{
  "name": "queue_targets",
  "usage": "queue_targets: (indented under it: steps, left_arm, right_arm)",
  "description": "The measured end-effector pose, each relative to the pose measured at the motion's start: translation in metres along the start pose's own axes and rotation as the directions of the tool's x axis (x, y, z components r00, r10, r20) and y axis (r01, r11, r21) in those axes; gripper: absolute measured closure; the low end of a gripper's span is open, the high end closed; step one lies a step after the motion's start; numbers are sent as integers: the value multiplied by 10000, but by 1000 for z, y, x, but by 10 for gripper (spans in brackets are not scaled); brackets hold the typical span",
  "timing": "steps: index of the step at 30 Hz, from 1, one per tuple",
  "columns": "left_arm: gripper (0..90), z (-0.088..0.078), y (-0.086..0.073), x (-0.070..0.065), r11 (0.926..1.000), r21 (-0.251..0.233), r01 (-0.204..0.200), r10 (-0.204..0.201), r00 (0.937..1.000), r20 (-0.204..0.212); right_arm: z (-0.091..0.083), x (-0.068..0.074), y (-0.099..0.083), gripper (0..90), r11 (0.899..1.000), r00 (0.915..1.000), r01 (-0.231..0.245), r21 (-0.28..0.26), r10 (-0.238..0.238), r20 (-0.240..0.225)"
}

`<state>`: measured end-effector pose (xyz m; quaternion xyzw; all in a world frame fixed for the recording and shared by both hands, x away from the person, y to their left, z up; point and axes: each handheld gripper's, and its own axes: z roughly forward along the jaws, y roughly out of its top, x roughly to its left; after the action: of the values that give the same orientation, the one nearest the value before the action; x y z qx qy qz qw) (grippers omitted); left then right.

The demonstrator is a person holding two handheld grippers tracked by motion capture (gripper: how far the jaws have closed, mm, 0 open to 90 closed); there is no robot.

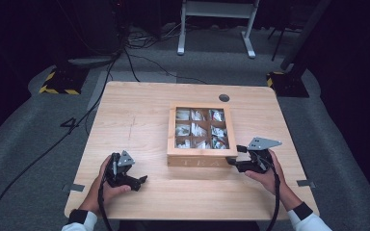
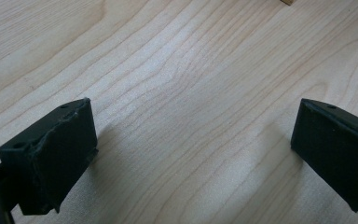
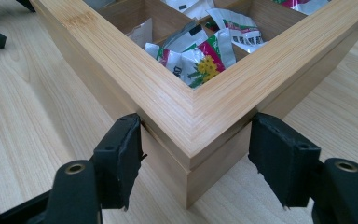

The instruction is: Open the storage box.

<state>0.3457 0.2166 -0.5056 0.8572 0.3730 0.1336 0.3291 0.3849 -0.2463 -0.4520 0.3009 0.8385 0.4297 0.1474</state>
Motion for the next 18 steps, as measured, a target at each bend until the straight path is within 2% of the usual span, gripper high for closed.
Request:
queue_targets:
  steps: [18]
  left_arm:
    - [4,0,0,0,10000,34,-27,27,10000,-2]
  right_arm:
    - [-5,-1,9,350,9994,9998,-65,-354,72,203]
